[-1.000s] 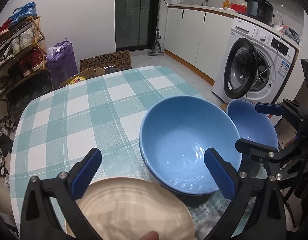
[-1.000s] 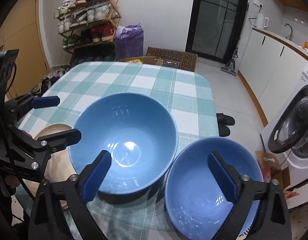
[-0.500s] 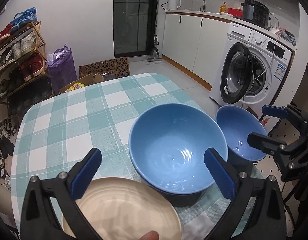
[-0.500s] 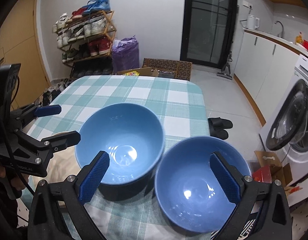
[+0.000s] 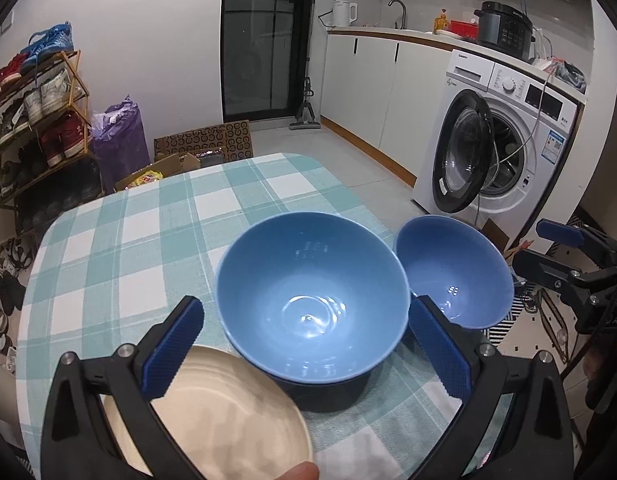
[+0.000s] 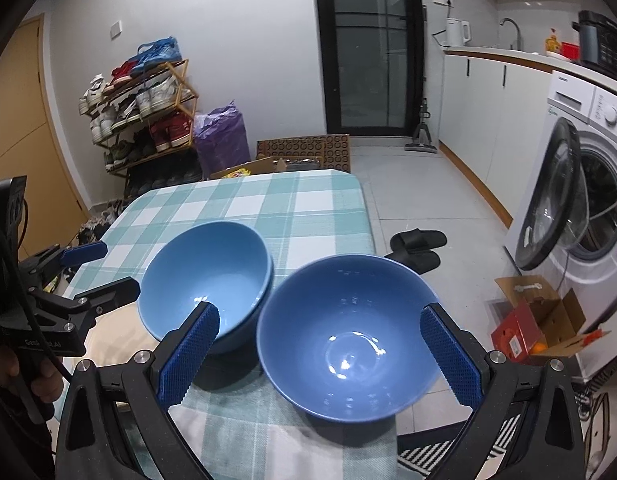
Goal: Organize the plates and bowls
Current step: 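Move both tools to the rim of another light-blue bowl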
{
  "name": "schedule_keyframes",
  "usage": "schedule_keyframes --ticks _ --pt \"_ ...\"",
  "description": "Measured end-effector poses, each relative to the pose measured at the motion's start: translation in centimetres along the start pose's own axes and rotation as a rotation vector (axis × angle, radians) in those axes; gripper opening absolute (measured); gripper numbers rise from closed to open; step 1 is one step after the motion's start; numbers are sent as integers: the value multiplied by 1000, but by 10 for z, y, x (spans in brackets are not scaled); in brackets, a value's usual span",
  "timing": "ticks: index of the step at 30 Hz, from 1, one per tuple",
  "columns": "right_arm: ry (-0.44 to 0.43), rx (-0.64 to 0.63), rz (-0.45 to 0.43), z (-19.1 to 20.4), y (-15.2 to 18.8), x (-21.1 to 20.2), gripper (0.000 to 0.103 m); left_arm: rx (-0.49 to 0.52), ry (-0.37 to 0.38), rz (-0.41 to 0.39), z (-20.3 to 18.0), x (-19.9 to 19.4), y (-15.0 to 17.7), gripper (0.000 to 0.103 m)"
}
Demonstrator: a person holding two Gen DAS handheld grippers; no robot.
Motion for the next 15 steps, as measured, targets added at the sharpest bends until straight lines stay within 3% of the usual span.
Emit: schedule_keyframes --ticks 15 --pt "25 81 -12 -42 29 -19 102 53 56 6 -45 5 9 103"
Point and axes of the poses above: each gripper's, at about its wrist camera, not at the fingertips, and x roughly the way its jaws point, z to its left, y to its underside, the point moved 10 cm from there along x, roughly the way its jaws point, and after that the axes turned 11 degrees about z, right-handed, at the moved point
